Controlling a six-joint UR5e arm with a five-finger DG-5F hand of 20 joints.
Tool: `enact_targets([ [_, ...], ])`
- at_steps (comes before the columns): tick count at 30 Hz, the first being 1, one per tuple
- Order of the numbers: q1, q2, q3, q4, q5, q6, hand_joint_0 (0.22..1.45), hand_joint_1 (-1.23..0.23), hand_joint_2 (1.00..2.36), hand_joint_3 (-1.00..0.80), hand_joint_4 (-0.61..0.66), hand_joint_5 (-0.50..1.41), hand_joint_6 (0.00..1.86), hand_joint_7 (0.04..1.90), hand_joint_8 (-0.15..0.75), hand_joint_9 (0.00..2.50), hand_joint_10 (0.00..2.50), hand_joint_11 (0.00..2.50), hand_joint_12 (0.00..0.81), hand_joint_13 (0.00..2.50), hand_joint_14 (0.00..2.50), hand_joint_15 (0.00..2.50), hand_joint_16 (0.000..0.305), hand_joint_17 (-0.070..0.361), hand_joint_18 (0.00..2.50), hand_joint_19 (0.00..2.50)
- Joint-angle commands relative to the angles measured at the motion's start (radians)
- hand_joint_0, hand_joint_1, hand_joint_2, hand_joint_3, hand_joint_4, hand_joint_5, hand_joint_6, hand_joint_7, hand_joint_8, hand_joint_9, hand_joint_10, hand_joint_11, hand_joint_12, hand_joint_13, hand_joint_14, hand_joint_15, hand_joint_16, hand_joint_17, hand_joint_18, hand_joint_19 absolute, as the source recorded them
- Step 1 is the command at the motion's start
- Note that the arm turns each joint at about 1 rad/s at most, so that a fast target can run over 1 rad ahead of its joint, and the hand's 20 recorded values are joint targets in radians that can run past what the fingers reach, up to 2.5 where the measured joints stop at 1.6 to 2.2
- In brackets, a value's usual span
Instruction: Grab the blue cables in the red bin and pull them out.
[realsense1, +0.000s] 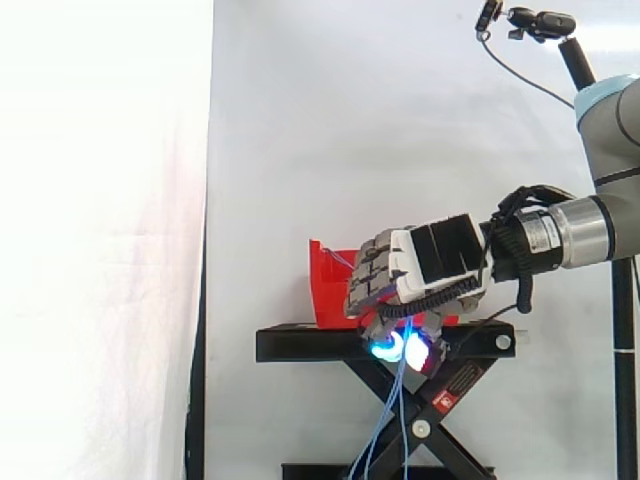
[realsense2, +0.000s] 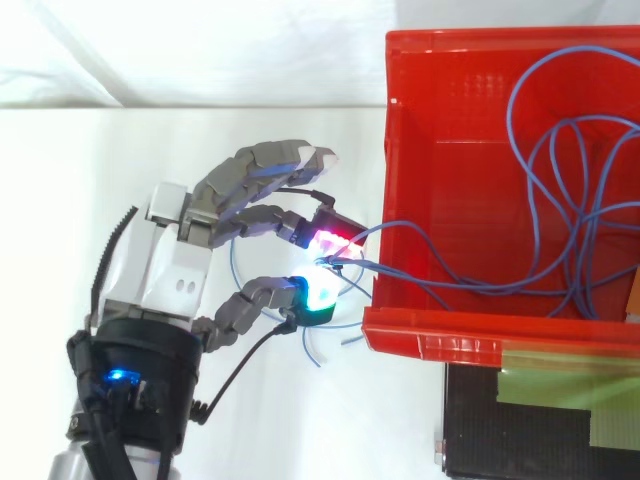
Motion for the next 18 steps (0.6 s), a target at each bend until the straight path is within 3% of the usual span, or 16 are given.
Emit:
enact_targets([
  [1,0.003,0.0,0.0,0.001,0.0,0.092,0.89,-0.82,1.0,-1.0,-0.02,0.94,0.39,0.7,0.178,0.77,0.02,0.43,0.287,0.77,0.02,0.47,0.04,0.091,0.6,0.58],
  [3,0.005,0.0,0.001,0.001,-0.002,0.221,0.89,-0.82,1.0,-1.0,-0.03,0.94,0.39,0.7,0.18,0.77,0.02,0.44,0.289,0.77,0.02,0.46,0.041,0.091,0.6,0.58],
  [4,0.005,0.0,0.001,0.001,-0.002,0.221,0.89,-0.82,1.0,-1.0,-0.02,0.94,0.39,0.7,0.179,0.77,0.02,0.44,0.289,0.77,0.02,0.47,0.04,0.091,0.6,0.57],
  [5,0.005,0.0,0.0,0.001,-0.006,0.303,0.89,-0.82,1.0,-1.0,-0.02,0.94,0.39,0.7,0.18,0.77,0.02,0.44,0.289,0.77,0.02,0.47,0.041,0.091,0.6,0.57],
  [9,0.005,0.003,0.007,-0.001,-0.014,0.425,0.89,-0.82,1.0,-1.0,-0.02,0.93,0.39,0.7,0.179,0.76,0.02,0.44,0.29,0.77,0.02,0.47,0.041,0.091,0.6,0.57],
  [14,0.002,0.003,0.029,-0.004,-0.012,0.528,0.89,-0.82,1.0,-1.0,-0.01,0.93,0.4,0.7,0.179,0.76,0.02,0.44,0.29,0.77,0.02,0.47,0.04,0.091,0.6,0.58],
  [18,0.005,0.003,0.029,-0.013,-0.012,0.68,0.89,-0.82,1.0,-1.0,-0.01,0.93,0.4,0.7,0.18,0.76,0.02,0.44,0.29,0.77,0.02,0.47,0.04,0.091,0.59,0.58],
])
